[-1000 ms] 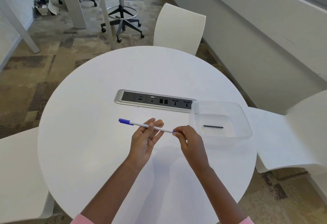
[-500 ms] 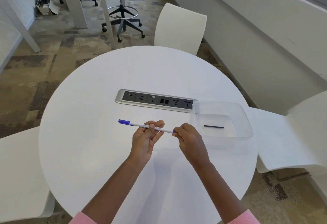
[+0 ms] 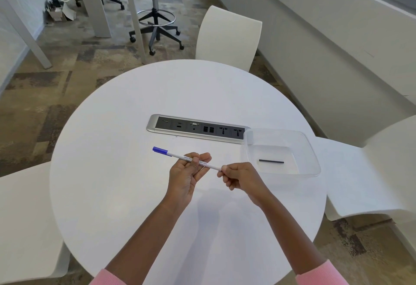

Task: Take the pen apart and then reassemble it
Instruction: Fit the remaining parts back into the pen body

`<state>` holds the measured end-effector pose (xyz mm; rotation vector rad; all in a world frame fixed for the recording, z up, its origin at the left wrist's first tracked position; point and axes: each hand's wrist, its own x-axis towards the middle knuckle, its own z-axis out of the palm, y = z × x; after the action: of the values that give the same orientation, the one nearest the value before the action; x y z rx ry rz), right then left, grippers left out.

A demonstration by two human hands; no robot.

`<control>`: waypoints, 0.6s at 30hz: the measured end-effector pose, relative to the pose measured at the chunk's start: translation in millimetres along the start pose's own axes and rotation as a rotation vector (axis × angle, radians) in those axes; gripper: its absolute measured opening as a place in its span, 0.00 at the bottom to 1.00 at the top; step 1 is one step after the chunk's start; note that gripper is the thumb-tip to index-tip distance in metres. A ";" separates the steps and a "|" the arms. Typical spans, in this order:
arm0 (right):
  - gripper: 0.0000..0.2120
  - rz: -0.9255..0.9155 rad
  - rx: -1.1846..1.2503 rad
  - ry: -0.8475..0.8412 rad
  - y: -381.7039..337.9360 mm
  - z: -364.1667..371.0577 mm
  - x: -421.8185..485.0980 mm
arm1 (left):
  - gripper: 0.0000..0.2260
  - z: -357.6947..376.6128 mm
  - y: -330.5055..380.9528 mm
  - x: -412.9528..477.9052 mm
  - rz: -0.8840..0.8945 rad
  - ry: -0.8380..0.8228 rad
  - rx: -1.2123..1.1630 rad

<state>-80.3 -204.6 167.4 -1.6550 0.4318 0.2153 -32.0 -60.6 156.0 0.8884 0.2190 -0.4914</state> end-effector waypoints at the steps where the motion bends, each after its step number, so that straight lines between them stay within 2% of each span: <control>1: 0.14 -0.015 0.021 0.012 0.9 2.1 -0.2 | 0.08 0.3 0.7 0.4 0.000 0.007 -0.014; 3: 0.12 -0.085 -0.037 0.073 4.2 7.8 -0.4 | 0.08 0.4 1.6 0.7 -0.003 0.021 -0.043; 7: 0.05 -0.308 -0.449 0.252 14.8 16.1 -2.6 | 0.07 0.2 1.9 -0.7 -0.007 0.036 -0.075; 12: 0.10 -0.654 -0.874 0.433 27.0 14.9 1.3 | 0.07 3.0 2.7 -2.2 -0.022 0.029 -0.104; 15: 0.13 -0.721 -0.925 0.427 28.0 11.6 3.8 | 0.07 3.0 3.4 -1.6 -0.025 0.014 -0.094; 18: 0.16 -0.623 -0.765 0.339 19.0 11.6 1.7 | 0.07 3.5 3.6 -1.6 -0.029 0.011 -0.084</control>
<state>-85.1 -195.0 147.9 -2.5055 0.0497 -0.4254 -31.7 -61.0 161.3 0.8066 0.2608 -0.5009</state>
